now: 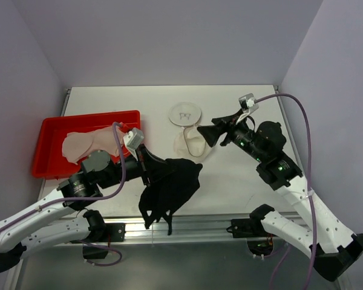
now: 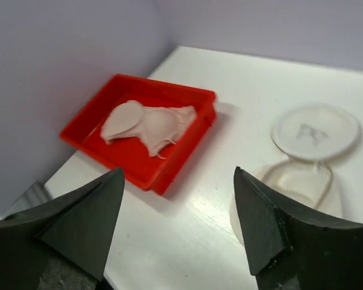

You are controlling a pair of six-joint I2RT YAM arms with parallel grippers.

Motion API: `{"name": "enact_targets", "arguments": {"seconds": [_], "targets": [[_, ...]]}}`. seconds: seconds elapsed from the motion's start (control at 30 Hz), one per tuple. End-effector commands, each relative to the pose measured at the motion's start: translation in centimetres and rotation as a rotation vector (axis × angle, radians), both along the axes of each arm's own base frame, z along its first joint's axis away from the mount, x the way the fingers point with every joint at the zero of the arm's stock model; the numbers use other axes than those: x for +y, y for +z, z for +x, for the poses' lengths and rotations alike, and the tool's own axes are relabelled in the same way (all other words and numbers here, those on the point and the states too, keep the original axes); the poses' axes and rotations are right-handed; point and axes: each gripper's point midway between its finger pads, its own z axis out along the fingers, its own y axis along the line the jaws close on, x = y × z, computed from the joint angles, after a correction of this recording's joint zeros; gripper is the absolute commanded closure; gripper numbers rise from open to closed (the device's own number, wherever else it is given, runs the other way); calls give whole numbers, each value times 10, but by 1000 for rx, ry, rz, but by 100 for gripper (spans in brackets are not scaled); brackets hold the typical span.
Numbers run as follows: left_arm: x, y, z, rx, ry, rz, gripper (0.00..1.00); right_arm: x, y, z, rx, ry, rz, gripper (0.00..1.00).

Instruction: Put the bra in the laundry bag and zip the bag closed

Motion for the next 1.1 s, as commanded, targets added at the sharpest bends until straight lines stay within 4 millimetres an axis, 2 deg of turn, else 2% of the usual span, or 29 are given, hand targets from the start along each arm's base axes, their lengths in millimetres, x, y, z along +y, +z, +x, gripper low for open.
{"name": "enact_targets", "arguments": {"seconds": [0.0,0.07,0.1,0.13,0.2,0.23,0.27,0.37,0.5,0.57,0.67,1.07], "targets": [[7,3,-2,-2,1,87,100,28,46,-62,-312,399,-92,15],[10,1,2,-8,25,109,100,37,44,-77,-337,512,-89,10],[10,2,2,-11,25,111,100,43,36,-80,-312,558,-87,9],[10,6,1,-27,18,99,100,48,30,-92,-309,651,-92,8],[8,7,-5,-47,-20,84,100,56,18,-92,-277,710,-93,8],[7,12,-7,-75,-37,69,100,59,15,-107,-282,816,-89,9],[5,12,-15,-91,-89,65,100,62,9,-113,-293,881,-90,9],[5,20,-19,-122,-115,65,100,63,7,-124,-344,969,-88,8],[8,28,-22,-141,-124,64,100,64,1,-131,-323,1005,-93,7],[9,28,-18,-136,-102,74,100,65,-5,-143,-305,1066,-85,6],[8,25,-15,-132,-102,76,100,69,-9,-150,-298,1085,-67,4],[0,28,-24,-141,-198,82,100,89,-23,-150,-231,1109,-105,3]]}}
